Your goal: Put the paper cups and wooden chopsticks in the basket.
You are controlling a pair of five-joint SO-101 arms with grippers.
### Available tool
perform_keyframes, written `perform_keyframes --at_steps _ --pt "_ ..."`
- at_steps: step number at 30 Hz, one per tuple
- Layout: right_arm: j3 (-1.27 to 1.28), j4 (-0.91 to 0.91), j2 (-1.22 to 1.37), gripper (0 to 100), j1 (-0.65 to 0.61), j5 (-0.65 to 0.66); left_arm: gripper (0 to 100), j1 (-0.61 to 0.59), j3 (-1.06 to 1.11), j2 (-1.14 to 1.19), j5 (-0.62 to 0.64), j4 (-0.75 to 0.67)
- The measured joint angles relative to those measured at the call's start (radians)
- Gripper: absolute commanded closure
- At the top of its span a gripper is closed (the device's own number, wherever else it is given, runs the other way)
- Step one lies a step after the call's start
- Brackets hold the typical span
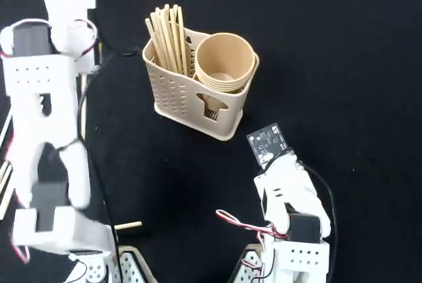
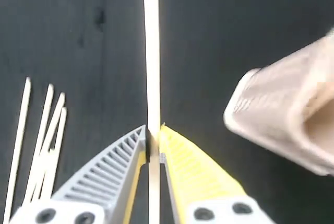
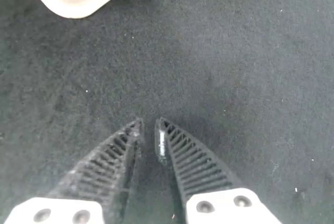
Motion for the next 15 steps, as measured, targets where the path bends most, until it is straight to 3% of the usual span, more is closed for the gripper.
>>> perform_keyframes --at_steps 8,15 --pt "0.000 0.000 0.000 94.6 0.000 0.000 97 0.101 0.241 -0.319 0.157 -0.457" --pt "0.000 0.000 0.000 94.6 0.000 0.000 97 0.207 0.603 -0.522 0.304 -0.893"
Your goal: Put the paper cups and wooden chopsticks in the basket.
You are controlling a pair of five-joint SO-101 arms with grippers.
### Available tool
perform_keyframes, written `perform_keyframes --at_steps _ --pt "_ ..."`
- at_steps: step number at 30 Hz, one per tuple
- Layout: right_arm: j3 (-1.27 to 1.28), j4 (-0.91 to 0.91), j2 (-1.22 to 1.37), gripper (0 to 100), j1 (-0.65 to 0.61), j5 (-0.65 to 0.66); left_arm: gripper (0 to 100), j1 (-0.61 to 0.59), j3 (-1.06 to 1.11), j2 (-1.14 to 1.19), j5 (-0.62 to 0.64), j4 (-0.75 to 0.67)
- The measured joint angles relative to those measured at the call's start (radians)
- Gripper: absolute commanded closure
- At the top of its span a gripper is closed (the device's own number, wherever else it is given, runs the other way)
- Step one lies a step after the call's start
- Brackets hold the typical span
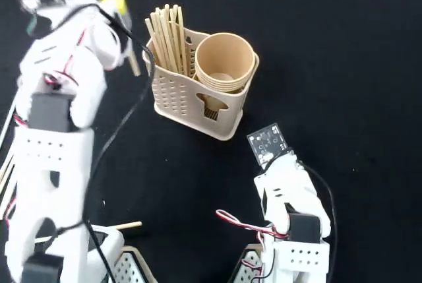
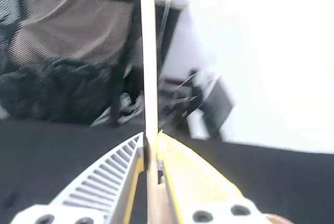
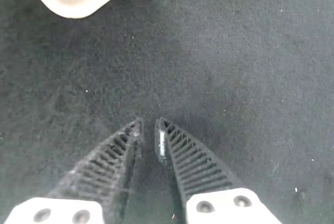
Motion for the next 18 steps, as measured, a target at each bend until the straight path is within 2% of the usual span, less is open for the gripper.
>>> perform_keyframes --at_steps 7,9,18 --pt "0.000 0.000 0.000 94.6 0.000 0.000 97 0.040 0.362 -0.138 0.008 -0.491" --pt "0.000 0.000 0.000 94.6 0.000 0.000 97 0.041 0.425 -0.144 0.008 -0.594" --pt "0.000 0.000 0.000 94.6 0.000 0.000 96 0.041 0.574 -0.127 -0.020 -0.655"
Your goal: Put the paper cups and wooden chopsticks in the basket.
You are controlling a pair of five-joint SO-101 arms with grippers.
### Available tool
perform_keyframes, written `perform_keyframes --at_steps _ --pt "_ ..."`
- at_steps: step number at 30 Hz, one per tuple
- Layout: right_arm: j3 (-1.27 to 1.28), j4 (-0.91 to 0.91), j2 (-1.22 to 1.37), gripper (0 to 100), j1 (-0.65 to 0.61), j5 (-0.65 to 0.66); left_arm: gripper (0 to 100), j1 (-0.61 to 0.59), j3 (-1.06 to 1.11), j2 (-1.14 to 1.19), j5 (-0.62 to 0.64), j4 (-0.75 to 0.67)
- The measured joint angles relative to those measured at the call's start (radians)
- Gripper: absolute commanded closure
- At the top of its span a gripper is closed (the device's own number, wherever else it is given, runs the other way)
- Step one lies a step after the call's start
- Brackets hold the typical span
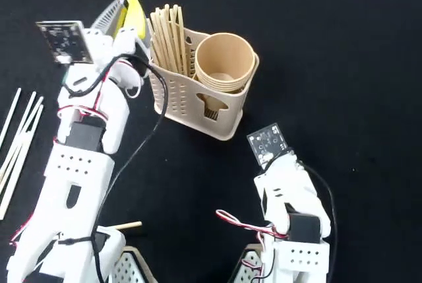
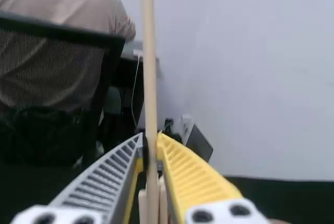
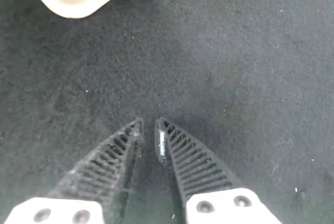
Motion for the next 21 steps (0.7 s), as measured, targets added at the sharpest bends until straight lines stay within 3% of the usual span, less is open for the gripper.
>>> perform_keyframes --at_steps 5,12,16,21 --pt "0.000 0.000 0.000 94.6 0.000 0.000 81 0.029 0.095 0.008 -0.008 0.080" --pt "0.000 0.000 0.000 94.6 0.000 0.000 77 0.034 0.032 -0.068 -0.025 0.462" --pt "0.000 0.000 0.000 94.6 0.000 0.000 77 0.032 -0.118 -0.138 -0.183 0.763" --pt "0.000 0.000 0.000 94.6 0.000 0.000 77 0.029 -0.267 -0.180 -0.488 1.208"
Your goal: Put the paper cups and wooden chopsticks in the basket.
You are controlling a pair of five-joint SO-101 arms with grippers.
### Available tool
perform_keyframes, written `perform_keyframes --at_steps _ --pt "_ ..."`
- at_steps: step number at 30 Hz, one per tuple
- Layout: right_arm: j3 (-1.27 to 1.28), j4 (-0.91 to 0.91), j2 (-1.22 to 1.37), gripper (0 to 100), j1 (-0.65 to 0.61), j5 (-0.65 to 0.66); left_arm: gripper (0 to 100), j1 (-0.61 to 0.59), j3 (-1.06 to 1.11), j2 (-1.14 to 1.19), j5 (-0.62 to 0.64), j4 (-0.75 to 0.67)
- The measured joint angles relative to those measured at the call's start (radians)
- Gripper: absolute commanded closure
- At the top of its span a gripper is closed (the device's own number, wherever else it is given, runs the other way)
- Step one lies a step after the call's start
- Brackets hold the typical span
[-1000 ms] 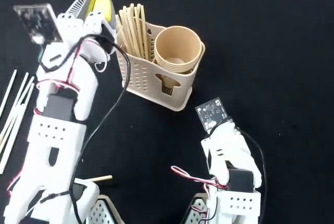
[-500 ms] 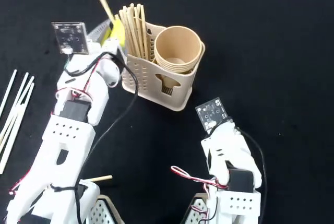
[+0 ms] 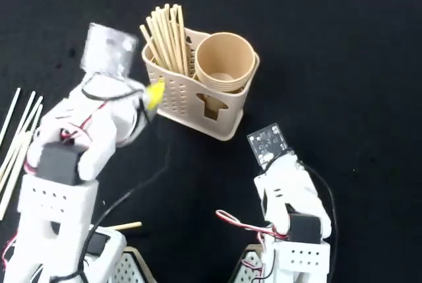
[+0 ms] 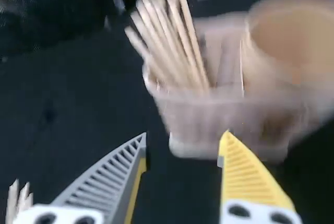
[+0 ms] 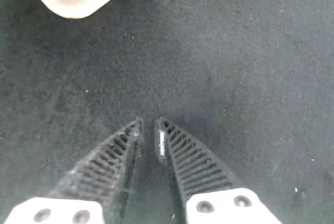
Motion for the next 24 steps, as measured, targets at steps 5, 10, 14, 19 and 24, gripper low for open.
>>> perform_keyframes --at_steps 5,10,14,19,24 --pt "0.003 0.000 0.000 94.6 0.000 0.000 77 -0.094 -0.029 0.017 -0.230 0.311" --pt "0.008 0.000 0.000 94.6 -0.002 0.000 77 -0.100 0.071 0.069 -0.512 0.451" --pt "0.008 0.000 0.000 94.6 -0.002 0.000 77 -0.071 0.204 0.075 -0.647 0.471" --pt "0.008 0.000 0.000 94.6 0.000 0.000 79 -0.011 0.359 0.075 -0.666 0.453" --pt "0.008 0.000 0.000 94.6 0.000 0.000 80 0.074 0.549 0.075 -0.667 0.342"
